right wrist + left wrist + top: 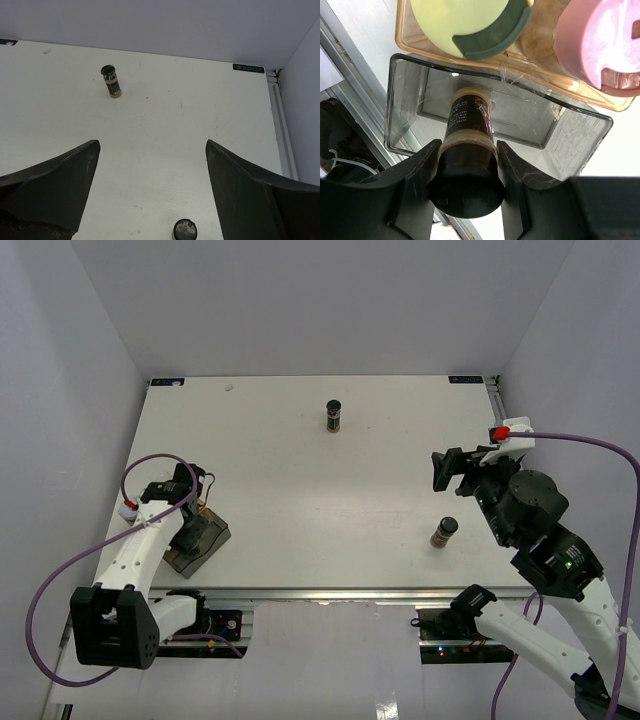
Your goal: Organize the condiment bottles
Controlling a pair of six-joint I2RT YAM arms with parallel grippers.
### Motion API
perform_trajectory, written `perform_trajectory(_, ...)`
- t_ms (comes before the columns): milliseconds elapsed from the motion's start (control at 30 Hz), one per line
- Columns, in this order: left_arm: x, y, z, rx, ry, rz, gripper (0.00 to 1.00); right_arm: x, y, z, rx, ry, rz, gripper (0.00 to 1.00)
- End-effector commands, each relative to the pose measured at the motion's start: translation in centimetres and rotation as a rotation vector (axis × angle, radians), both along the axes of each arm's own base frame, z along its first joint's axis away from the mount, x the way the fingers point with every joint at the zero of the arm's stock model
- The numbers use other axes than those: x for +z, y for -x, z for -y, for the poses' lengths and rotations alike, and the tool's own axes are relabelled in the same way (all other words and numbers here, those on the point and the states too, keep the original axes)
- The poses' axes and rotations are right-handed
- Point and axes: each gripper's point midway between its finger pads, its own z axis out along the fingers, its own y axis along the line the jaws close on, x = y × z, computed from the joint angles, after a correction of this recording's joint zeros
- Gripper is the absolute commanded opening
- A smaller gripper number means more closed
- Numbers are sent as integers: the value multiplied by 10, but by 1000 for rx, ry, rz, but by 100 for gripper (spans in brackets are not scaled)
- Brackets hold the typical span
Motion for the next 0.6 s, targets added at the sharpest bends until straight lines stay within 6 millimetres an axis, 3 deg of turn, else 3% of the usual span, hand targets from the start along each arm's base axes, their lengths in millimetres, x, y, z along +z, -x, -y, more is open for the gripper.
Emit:
perform_trajectory(0,0,-5,-7,29,-28,28,43,16,0,5,-26,-19,62,92)
perform_trajectory(267,2,-6,-8,28,-34,24,72,17,0,6,-33,-10,67,92)
perform_trajectory(567,19,-5,-11,27,-48,40,80,15,0,7,-41,-6,66,91)
